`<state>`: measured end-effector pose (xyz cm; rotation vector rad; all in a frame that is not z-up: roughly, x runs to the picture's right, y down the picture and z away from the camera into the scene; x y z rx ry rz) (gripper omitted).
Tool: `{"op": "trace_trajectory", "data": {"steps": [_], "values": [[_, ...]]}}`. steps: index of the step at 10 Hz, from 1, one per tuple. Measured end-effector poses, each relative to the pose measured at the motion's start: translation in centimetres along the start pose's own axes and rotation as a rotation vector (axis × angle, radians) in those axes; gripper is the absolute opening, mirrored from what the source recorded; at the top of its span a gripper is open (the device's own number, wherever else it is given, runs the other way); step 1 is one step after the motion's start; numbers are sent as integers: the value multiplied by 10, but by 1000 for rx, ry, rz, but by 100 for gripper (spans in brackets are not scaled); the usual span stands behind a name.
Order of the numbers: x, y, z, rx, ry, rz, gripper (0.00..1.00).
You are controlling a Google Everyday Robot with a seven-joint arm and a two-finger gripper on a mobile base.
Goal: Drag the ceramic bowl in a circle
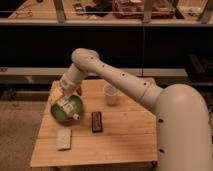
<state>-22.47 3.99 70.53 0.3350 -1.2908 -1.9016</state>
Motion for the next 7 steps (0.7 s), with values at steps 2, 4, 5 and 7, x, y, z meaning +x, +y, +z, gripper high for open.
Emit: {"op": "trace_trajectory", "data": {"steps": [2,4,5,7], "values": [[0,0,0,0,0,0,58],[0,4,-3,-14,4,5,58],[1,14,-9,-45,17,17,58],[4,52,-40,-199,97,59,58]]}}
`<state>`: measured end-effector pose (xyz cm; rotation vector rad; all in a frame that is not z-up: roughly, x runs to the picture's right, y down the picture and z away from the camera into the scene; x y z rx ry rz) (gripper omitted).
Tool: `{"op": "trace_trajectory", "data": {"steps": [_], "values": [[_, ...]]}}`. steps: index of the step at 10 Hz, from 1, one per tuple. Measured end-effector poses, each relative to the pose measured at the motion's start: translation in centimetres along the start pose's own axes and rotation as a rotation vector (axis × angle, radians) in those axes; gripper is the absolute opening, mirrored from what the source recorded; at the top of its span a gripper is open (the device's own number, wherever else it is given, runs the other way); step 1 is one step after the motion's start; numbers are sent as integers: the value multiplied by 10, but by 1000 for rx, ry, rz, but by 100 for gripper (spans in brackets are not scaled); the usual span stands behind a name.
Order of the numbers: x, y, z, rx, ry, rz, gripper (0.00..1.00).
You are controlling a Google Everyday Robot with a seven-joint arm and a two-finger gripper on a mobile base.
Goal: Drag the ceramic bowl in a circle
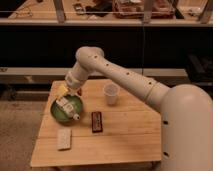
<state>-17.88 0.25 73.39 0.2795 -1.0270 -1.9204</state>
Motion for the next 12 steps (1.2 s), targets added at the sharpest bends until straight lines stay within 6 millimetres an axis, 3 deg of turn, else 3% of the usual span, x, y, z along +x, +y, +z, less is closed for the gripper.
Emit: {"op": "trace_trajectory", "data": {"steps": [2,5,12], "values": [[-1,19,-17,-82,77,29,58],[-14,29,-22,-107,134,88,58],[-11,30,-17,-99,128,94,58]]}}
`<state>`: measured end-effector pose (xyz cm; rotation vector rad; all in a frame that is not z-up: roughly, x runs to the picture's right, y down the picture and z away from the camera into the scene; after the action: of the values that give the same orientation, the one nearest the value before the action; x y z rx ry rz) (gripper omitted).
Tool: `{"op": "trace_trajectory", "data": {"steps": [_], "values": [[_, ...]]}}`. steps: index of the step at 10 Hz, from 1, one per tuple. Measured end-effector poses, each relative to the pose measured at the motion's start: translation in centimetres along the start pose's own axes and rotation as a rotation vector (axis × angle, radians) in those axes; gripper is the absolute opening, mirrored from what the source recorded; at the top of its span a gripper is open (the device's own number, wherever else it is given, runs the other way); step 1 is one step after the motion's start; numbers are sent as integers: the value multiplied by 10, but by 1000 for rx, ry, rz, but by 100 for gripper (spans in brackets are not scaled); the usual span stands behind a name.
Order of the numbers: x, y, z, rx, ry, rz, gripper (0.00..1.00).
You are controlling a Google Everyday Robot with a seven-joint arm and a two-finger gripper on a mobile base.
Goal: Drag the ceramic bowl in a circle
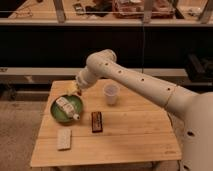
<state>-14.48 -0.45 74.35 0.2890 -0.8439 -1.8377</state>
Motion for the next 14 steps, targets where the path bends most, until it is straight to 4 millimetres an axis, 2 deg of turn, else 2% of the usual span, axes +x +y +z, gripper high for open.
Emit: {"op": "trace_trajectory", "data": {"steps": [1,3,5,7,8,9,12,14], "values": [[1,12,6,-4,-6,20,58],[5,45,32,-32,-33,53,58],[9,90,67,-55,-56,102,58],[13,109,91,-32,-66,143,58],[17,111,107,0,-78,161,58],[18,111,114,17,-88,168,58],[19,116,124,32,-121,156,58],[12,115,132,24,-159,125,58]]}}
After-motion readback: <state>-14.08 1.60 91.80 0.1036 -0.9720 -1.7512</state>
